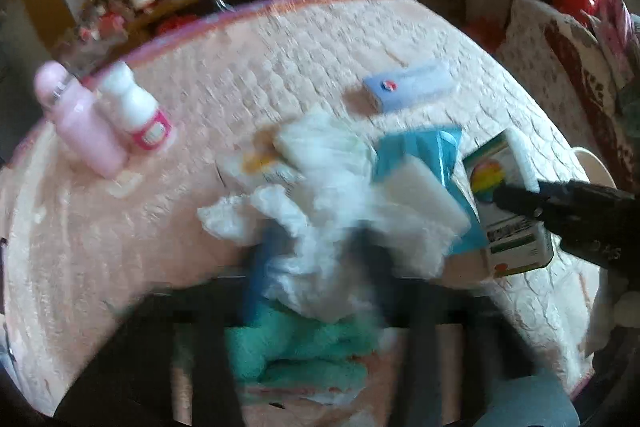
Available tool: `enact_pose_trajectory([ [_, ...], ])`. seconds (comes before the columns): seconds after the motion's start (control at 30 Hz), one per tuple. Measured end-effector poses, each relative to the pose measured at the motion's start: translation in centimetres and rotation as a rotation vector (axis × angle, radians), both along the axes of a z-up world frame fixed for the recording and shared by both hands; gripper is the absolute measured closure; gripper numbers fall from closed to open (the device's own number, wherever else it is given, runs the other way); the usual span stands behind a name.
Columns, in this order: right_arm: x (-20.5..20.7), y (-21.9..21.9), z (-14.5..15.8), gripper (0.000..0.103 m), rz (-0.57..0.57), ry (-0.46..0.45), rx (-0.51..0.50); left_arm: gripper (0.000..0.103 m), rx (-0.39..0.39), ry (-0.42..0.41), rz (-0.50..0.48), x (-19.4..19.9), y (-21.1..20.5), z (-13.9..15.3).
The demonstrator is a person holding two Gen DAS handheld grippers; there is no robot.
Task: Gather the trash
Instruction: 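Grasp the crumpled white tissue with the left gripper while the right grasps the white medicine box, then carry the tissue and the medicine box with both grippers over the white bucket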
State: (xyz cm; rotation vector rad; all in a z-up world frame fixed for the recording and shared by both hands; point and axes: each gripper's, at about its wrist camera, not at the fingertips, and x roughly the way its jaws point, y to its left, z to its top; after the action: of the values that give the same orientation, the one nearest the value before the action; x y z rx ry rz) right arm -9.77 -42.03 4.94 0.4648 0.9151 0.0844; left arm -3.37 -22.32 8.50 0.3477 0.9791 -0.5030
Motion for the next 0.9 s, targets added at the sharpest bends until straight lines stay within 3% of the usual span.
enact_pose_trajectory([
  [0.07,-0.4,-0.1,0.4,0.075,0.005,-0.013,-0.005,0.095,-0.020,0.027,0.002,0.1,0.4,0.2],
  [0.27,-2.8,-1.3,2.0,0.076,0.011,-0.057,0.005,0.096,-0.141,0.030,-0.012,-1.4,1.6,4.1],
  [0.47,-6.1,-3.6,4.1,0.076,-0.026,-0.104,-0.004,0.096,-0.257,0.054,-0.071,-3.7,-0.7,7.8],
  [0.67,-10.1,-7.5,5.4,0.076,-0.107,-0.094,-0.057,0.096,-0.291,0.082,-0.168,-7.2,-7.1,7.7],
  [0.9,-15.0,-14.4,4.6,0.076,-0.255,-0.004,-0.104,0.096,-0.337,0.172,-0.284,-11.0,-16.3,5.3],
])
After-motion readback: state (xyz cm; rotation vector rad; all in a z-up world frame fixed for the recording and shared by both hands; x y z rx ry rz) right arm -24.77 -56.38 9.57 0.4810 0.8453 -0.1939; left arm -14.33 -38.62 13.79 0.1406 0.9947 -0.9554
